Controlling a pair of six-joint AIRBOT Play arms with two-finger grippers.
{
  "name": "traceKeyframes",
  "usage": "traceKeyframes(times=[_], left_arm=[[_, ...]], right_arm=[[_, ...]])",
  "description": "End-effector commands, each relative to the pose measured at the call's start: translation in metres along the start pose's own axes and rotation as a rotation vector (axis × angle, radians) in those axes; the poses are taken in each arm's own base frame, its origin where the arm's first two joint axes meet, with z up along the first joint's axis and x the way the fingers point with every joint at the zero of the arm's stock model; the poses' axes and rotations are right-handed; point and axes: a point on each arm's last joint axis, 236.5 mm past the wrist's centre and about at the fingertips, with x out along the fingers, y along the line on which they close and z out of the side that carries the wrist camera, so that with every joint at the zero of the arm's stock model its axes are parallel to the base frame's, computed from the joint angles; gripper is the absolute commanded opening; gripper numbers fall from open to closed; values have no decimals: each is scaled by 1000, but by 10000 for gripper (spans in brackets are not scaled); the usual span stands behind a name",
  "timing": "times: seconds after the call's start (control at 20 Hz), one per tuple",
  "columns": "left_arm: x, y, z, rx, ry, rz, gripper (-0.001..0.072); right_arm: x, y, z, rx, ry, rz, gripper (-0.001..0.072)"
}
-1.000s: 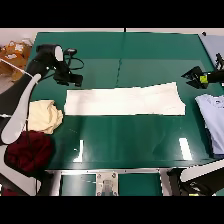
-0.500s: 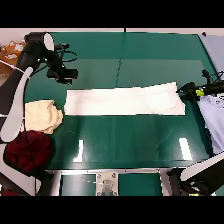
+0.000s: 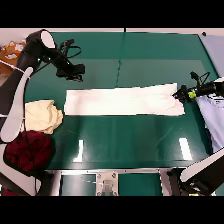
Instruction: Fold the shirts.
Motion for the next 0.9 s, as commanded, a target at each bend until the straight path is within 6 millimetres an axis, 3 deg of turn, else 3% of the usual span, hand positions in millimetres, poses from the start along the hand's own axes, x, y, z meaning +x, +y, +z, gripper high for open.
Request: traceKeyframes(times=[0.0, 0.05, 0.1, 0.2, 0.3, 0.4, 0.6, 0.7, 0.85], left_arm=[[2, -21, 4, 37, -23, -56, 110], [5, -31, 5, 64, -32, -63, 98], [8, -44, 8, 106, -53, -71, 22], [22, -79, 17, 167, -121, -97, 21], [52, -120, 14, 224, -139, -131, 21], [99, -162, -6, 266, -100, -181, 21], [186, -240, -51, 272, -57, -318, 21], [208, -266, -62, 236, -65, -378, 21], [226, -286, -76, 188, -52, -433, 21]], right_arm=[[0, 4, 1, -11, -1, 7, 15], [-3, 6, 3, -14, -8, 5, 15], [-7, 9, 6, -17, -15, 3, 14], [-24, 27, 10, -37, -32, 13, 14], [-48, 54, 12, -76, -48, 4, 15], [-76, 90, 13, -119, -95, -10, 15], [-124, 201, -17, -255, -153, 74, 15], [-137, 247, -38, -311, -174, 89, 15], [-142, 291, -62, -386, -185, 86, 16]])
